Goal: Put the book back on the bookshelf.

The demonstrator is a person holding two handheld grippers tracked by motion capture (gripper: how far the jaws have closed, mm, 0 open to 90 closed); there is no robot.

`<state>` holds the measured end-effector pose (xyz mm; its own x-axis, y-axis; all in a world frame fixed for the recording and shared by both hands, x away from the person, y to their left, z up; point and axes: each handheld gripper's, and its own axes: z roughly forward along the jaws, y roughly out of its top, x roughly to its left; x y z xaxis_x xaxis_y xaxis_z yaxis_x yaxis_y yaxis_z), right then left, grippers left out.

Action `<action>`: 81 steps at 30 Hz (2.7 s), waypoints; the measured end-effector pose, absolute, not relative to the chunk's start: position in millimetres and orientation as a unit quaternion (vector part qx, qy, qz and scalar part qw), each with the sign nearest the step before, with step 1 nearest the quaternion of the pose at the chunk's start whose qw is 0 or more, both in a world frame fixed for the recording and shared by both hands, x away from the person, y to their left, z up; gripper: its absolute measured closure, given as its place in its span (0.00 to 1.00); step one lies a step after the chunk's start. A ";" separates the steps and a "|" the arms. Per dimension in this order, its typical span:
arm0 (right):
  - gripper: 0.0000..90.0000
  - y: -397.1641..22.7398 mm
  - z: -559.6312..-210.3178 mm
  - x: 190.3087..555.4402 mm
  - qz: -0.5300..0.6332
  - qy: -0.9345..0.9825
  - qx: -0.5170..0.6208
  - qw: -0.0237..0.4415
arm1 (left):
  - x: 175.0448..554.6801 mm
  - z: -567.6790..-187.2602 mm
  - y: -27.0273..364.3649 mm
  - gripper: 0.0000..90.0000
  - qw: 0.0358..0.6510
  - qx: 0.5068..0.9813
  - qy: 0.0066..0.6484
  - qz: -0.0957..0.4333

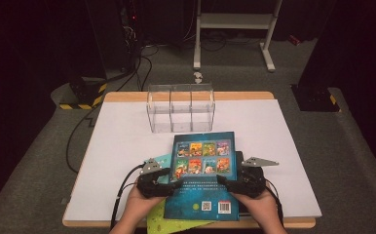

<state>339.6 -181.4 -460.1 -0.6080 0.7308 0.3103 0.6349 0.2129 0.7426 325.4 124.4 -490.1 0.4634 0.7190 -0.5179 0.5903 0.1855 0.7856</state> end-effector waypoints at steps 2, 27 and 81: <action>0.40 -183.8 -457.2 339.6 0.446 0.781 0.434 0.056 | 325.4 -490.3 124.4 0.27 0.572 0.636 0.515 0.056; 0.50 -182.7 -441.5 321.7 0.466 0.784 0.382 0.146 | 329.5 -489.7 131.5 0.20 0.581 0.617 0.530 0.027; 0.53 -177.3 -417.6 353.9 0.490 0.755 0.399 0.172 | 364.8 -463.0 141.7 0.40 0.625 0.577 0.525 0.016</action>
